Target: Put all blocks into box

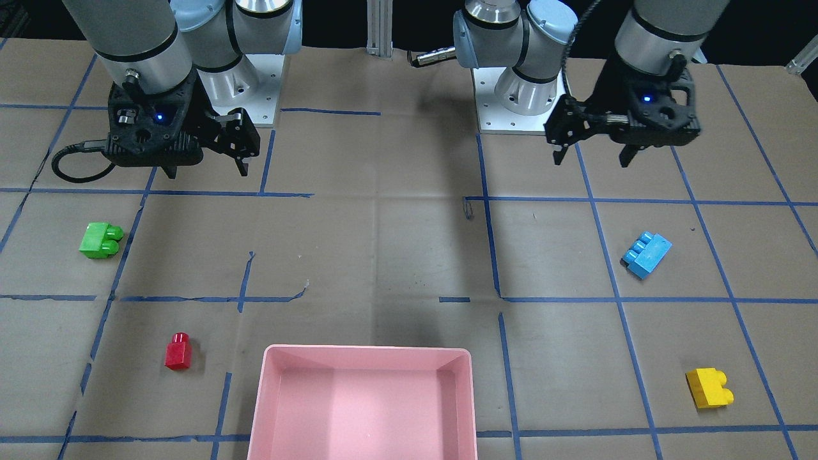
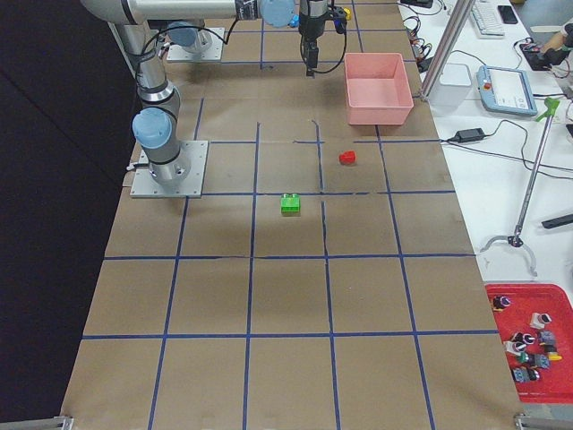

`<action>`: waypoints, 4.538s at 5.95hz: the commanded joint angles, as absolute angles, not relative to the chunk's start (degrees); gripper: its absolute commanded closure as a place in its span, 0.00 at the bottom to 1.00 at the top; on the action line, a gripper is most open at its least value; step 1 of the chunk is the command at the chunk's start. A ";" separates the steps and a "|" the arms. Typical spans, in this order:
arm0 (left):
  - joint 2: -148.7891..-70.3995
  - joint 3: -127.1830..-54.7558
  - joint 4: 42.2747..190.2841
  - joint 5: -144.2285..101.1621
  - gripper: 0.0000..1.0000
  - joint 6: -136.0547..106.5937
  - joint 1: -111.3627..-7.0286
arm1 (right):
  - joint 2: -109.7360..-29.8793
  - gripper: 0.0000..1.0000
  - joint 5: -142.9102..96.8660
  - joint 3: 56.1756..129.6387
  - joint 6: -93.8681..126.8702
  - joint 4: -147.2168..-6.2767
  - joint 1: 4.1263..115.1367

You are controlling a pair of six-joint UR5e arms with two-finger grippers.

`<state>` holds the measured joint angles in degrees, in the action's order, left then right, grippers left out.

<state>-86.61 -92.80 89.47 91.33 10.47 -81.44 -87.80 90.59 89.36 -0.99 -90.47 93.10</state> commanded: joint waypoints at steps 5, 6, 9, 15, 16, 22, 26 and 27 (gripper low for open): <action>-90.43 -95.97 87.10 90.79 0.01 68.09 -49.91 | -87.45 0.00 90.80 90.44 -30.75 -92.11 70.58; -90.44 -96.15 87.10 90.88 0.01 77.16 -52.27 | -86.49 0.01 90.88 90.96 -31.54 -96.29 65.70; -92.19 -103.05 76.10 90.97 0.02 89.19 -55.81 | -86.66 0.01 91.32 110.59 -32.34 -116.13 58.74; -106.59 -120.82 43.20 86.58 0.03 83.15 -53.98 | -79.38 0.01 91.23 123.49 -35.07 -136.21 55.73; -106.44 -122.68 42.37 86.66 0.03 83.14 -53.53 | -77.36 0.01 91.14 123.49 -35.59 -138.32 55.64; -106.09 -123.13 42.80 86.57 0.16 83.85 -51.33 | -75.06 0.06 91.40 125.42 -35.60 -141.07 55.63; -106.44 -123.05 42.63 86.48 0.23 84.11 -51.68 | -77.24 0.95 92.98 123.16 -39.36 -139.75 55.72; -106.35 -123.05 42.63 86.57 0.42 84.20 -51.68 | -81.00 0.95 93.25 118.35 -39.46 -133.66 56.16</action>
